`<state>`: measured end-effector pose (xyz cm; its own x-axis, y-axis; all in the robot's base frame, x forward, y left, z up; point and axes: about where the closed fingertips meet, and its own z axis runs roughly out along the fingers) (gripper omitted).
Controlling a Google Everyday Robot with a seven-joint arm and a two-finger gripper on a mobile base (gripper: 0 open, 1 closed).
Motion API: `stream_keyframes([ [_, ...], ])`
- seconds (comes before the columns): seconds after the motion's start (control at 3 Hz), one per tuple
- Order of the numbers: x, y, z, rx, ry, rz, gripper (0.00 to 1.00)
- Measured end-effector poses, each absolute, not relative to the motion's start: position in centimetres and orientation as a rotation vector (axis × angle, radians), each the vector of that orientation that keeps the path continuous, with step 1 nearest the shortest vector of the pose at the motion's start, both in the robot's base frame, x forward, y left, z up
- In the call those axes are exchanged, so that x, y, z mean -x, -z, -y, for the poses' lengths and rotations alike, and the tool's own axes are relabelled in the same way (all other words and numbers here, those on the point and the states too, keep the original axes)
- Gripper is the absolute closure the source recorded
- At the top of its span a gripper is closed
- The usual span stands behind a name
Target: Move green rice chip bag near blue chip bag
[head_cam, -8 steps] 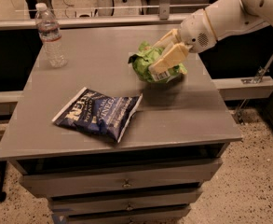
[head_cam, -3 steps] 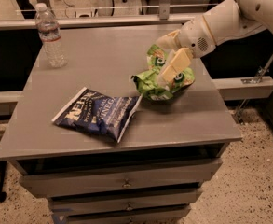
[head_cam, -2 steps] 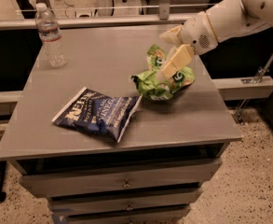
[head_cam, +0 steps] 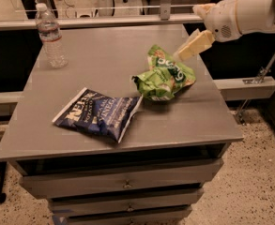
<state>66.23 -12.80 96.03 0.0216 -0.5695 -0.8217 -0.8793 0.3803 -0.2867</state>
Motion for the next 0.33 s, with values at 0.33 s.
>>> stream_keyframes([
  [0.33, -67.80, -96.95, 13.07, 1.244, -0.351, -1.641, 0.00],
])
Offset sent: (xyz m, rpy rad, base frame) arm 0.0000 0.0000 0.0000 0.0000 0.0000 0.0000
